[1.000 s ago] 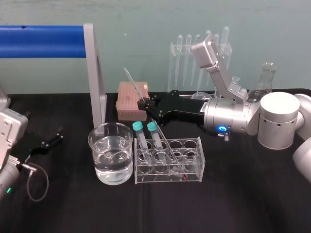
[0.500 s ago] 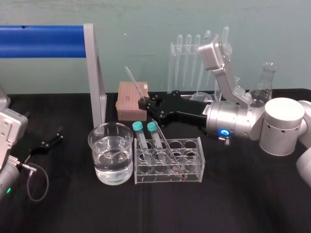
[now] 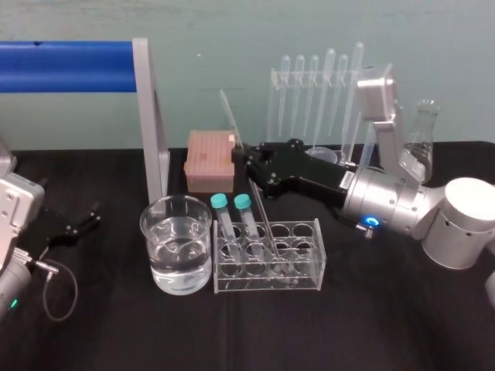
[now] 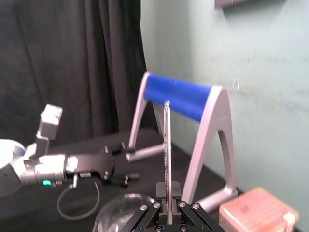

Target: Hold the thermometer with one hand and immerse one end into the beaker, then reinsert it into the test tube rack.

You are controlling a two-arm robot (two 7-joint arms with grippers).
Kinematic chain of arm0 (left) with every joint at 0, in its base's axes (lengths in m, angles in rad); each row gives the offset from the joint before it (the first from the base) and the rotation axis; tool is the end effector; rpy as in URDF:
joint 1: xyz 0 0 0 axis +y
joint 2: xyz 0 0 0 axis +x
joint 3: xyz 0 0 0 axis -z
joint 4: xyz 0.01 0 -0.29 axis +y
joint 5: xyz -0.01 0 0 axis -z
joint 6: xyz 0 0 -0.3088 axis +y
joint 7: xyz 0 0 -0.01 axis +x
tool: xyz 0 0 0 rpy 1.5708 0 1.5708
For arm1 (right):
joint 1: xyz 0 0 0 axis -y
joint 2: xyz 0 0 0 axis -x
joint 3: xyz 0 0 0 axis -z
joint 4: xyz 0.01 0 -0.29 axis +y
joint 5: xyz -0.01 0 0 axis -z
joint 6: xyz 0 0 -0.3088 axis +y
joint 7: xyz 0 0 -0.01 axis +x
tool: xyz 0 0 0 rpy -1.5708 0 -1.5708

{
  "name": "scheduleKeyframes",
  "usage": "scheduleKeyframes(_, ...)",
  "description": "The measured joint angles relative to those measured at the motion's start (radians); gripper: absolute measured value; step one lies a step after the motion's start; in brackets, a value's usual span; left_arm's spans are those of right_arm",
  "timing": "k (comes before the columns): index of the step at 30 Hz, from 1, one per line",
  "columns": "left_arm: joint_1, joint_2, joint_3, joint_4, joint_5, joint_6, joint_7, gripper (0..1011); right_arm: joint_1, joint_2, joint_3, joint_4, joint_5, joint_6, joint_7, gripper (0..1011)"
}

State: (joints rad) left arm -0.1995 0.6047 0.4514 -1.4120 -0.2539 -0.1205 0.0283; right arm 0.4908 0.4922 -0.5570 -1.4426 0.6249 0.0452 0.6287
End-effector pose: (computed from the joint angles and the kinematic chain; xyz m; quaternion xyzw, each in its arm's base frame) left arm 0.3581 0.0827 -0.3023 0.1415 -0.1325 0.5799 0.7913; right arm 0.4230 -0.0096 -0.2068 0.0010 -0.0209 -0.2613 0.9650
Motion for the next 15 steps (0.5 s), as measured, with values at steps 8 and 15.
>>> scheduleKeyframes(8,0.0,0.0,0.0,0.0,0.0,0.0,0.0,1008,-0.028,-0.005,0.046,-0.036,0.038,-0.077,0.027,53)
scheduleKeyframes(15,0.0,0.0,0.0,0.0,0.0,0.0,0.0,1008,-0.023,0.003,0.118,-0.113,0.087,-0.106,0.016,53)
